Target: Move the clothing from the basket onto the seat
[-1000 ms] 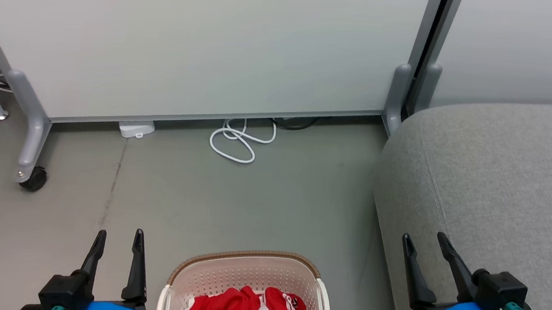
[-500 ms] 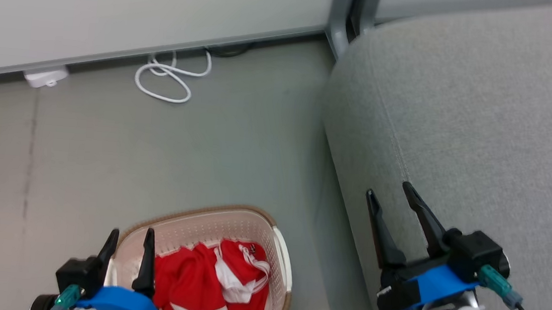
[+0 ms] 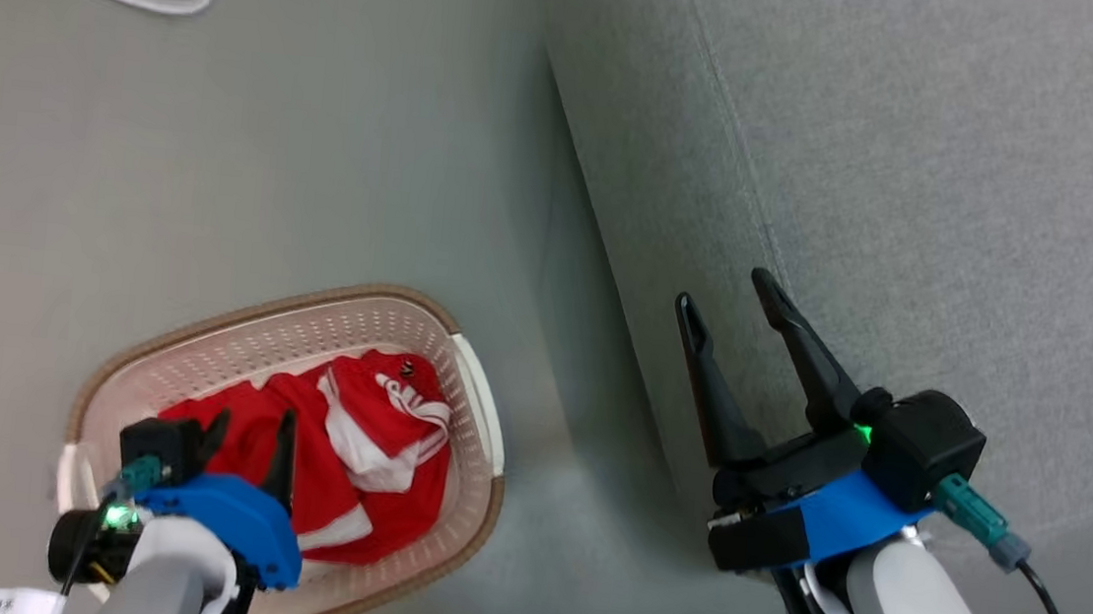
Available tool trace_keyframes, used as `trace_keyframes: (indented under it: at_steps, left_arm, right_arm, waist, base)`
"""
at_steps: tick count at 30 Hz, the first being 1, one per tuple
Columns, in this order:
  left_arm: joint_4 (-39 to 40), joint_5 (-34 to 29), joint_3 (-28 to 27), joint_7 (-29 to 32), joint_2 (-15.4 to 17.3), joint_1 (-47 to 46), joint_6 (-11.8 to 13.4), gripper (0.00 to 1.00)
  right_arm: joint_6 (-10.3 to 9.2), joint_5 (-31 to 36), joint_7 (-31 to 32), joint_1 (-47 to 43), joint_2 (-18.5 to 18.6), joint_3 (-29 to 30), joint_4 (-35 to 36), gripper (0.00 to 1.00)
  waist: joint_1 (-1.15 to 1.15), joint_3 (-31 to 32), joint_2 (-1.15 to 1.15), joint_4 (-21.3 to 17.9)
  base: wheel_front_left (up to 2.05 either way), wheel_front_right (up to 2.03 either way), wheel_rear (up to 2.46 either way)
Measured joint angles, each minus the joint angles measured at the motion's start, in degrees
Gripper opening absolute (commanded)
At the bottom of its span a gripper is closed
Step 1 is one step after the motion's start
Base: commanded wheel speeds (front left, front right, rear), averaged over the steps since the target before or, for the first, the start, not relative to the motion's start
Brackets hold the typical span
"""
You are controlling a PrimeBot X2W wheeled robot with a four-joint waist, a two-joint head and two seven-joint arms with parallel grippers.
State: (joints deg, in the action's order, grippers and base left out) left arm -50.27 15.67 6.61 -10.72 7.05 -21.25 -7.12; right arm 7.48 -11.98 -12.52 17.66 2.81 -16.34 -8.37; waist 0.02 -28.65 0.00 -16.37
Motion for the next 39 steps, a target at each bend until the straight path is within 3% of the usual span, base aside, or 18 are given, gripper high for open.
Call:
trace_keyframes:
  at_steps: [15, 22, 28, 29, 30, 31, 39]
  left_arm:
    - [-13.1, 1.8, 1.9, 3.0, 3.6, -11.4, 0.0, 1.0]
    - [-17.2, 0.2, 3.4, 5.4, 5.4, -15.6, 3.8, 1.0]
    - [-19.3, 0.0, 4.0, 7.6, 5.4, -18.8, 4.3, 1.0]
    - [-19.6, 0.0, 4.1, 7.8, 5.4, -19.1, 4.5, 0.79]
    - [-19.6, 0.0, 4.1, 7.8, 5.4, -19.1, 4.5, 0.19]
    - [-20.1, 0.2, 4.1, 8.3, 5.3, -19.6, 4.6, 0.0]
    - [-21.2, 1.3, 4.4, 7.8, 4.9, -20.2, 4.0, 0.0]
  right_arm:
    - [0.0, -3.1, -2.2, 3.3, 0.0, -2.4, 2.4, 1.0]
    - [0.0, -3.8, -2.4, 3.9, 0.0, -2.5, 3.9, 1.0]
    - [0.0, -4.1, -2.5, 4.0, 0.0, -2.3, 5.3, 1.0]
    - [0.0, -4.1, -2.5, 4.0, 0.0, -2.3, 5.3, 1.0]
    - [0.0, -4.1, -2.5, 4.0, 0.0, -2.3, 5.3, 1.0]
    - [0.0, -4.1, -2.5, 4.0, 0.0, -2.3, 5.3, 1.0]
    - [0.0, -4.7, -2.5, 4.4, 0.0, -2.7, 5.4, 1.0]
  waist:
    - [0.0, -12.7, 0.0, -4.0]
    - [0.0, -16.4, 0.0, -5.1]
    - [-0.01, -18.9, 0.0, -5.0]
    - [-0.01, -19.1, 0.0, -4.8]
    - [-0.01, -19.1, 0.0, -4.8]
    - [-0.01, -19.4, 0.0, -4.6]
    - [-0.01, -19.1, 0.0, -4.3]
  base:
    - [0.0, 0.0, 0.0]
    - [0.0, 0.0, 0.0]
    - [0.0, 0.0, 0.0]
    - [0.0, 0.0, 0.0]
    - [0.0, 0.0, 0.0]
    - [0.0, 0.0, 0.0]
    - [0.0, 0.0, 0.0]
